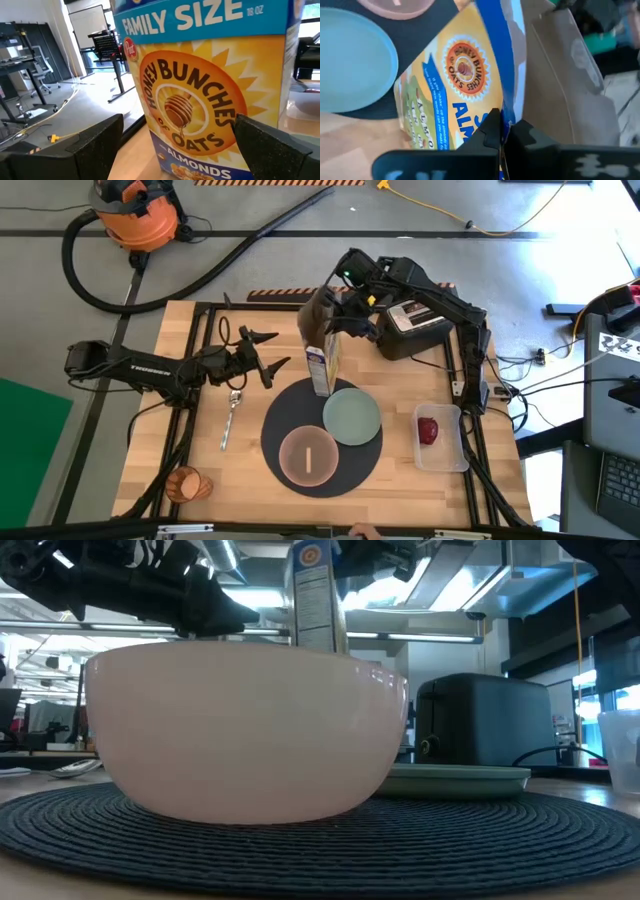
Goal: Arrange a breakfast setting
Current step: Pour the cereal from the yellow cereal box into the pink bowl
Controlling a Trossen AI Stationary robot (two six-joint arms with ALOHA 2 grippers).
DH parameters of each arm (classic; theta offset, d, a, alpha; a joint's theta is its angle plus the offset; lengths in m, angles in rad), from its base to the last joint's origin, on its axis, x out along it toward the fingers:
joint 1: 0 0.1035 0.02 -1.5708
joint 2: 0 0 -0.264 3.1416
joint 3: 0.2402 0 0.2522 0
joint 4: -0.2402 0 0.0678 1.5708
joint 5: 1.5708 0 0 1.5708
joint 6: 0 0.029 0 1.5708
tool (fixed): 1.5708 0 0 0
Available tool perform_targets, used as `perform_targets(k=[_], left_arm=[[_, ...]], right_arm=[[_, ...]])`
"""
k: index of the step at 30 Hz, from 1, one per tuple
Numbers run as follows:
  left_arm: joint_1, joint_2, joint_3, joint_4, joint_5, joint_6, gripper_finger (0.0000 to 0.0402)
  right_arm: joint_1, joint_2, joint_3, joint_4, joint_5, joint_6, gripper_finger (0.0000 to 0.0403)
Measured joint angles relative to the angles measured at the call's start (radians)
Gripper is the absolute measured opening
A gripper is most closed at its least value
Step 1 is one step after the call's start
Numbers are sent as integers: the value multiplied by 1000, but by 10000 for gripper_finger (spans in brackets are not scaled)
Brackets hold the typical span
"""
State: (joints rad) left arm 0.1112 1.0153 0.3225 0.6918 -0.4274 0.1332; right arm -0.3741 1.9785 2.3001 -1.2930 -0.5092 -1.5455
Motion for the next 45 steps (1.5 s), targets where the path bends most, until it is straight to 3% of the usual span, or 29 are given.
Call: perform_targets(k=[7,13,20,28,34,42,45], left_arm=[[0,0,0,0,0,-22,365],[0,0,0,4,0,-22,365],[0,0,0,5,0,-26,365],[0,0,0,5,0,-32,365],[8,29,1,41,0,-71,365],[32,197,2,154,46,-46,365],[32,251,2,153,57,-46,365]], right_arm=[[1,-2,12,-11,108,238,15],[1,0,55,-77,154,319,93],[0,-49,51,-80,305,415,184],[0,-137,51,9,386,540,220],[0,-187,52,96,555,1110,220],[106,-228,35,-228,620,1504,221],[232,-246,-26,-256,755,1640,221]])
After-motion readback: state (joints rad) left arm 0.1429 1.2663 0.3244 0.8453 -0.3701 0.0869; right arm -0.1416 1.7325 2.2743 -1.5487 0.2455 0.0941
